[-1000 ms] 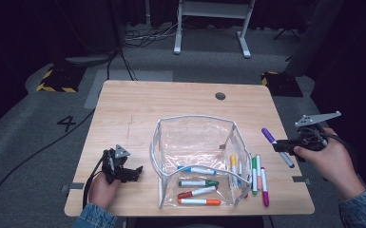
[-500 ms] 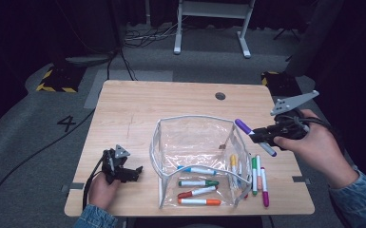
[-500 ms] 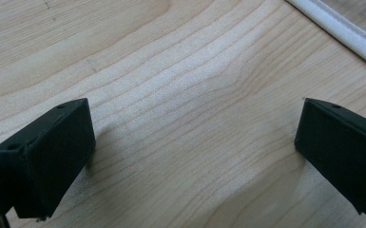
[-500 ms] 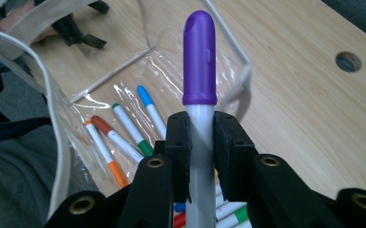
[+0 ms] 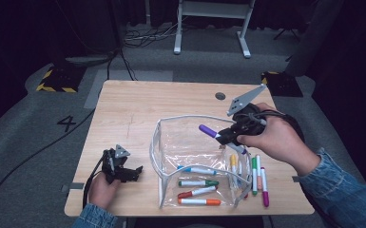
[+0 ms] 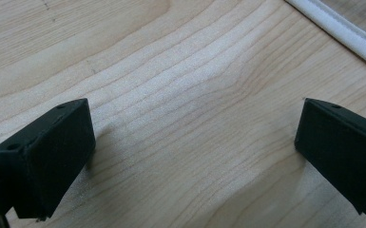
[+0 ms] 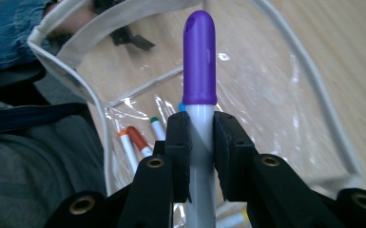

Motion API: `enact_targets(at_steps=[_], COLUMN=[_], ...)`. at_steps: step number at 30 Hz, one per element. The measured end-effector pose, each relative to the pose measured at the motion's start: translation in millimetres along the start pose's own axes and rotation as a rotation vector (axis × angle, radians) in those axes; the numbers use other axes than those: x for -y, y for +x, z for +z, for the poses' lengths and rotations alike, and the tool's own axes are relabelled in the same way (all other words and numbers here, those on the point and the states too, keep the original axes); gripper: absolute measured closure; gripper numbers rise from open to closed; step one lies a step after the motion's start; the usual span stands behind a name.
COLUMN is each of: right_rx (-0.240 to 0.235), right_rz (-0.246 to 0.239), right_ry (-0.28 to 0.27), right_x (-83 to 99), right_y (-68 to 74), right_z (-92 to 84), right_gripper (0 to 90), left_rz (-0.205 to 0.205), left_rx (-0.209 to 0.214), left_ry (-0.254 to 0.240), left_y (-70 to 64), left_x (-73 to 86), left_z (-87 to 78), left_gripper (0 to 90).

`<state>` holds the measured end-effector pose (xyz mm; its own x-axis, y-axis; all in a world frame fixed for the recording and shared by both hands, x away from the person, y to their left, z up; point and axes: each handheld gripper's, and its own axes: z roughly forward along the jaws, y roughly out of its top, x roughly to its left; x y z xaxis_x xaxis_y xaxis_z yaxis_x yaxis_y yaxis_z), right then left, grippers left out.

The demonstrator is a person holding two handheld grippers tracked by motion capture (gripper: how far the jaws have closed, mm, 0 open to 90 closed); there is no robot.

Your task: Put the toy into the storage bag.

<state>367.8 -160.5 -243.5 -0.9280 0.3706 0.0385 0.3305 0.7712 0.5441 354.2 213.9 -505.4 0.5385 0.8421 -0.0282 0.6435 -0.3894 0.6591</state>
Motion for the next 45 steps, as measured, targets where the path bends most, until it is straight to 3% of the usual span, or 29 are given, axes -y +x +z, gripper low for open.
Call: enact_targets(at_steps=[5,16,35,40,45], right_rx=[-0.065,-0.143,-0.263,-0.346,-0.339], right_rz=[-0.029,-0.041,-0.037,-0.011,-0.027], right_ry=[0.031,0.108,0.269,0.263,0.322], right_x=[-11.4,-16.7,0.2,2.2,7.2], right_y=[5.1,7.2,6.6,1.2,0.3], right_z=[22.5,66.8,132.5,139.6,152.3], right_gripper=[77.1,77.1,77.1,77.1,77.1], left_rz=[0.0,-0.001,0.0,0.0,0.0], left_rx=[0.0,0.001,0.001,0.001,0.001], left_ry=[0.0,0.0,0.0,0.0,0.0], left_y=[0.0,-0.1,0.0,0.0,0.0], left_x=[0.0,0.0,0.0,0.0,0.0], left_z=[0.0,0.0,0.0,0.0,0.0], left_gripper=[0.0,0.0,0.0,0.0,0.0])
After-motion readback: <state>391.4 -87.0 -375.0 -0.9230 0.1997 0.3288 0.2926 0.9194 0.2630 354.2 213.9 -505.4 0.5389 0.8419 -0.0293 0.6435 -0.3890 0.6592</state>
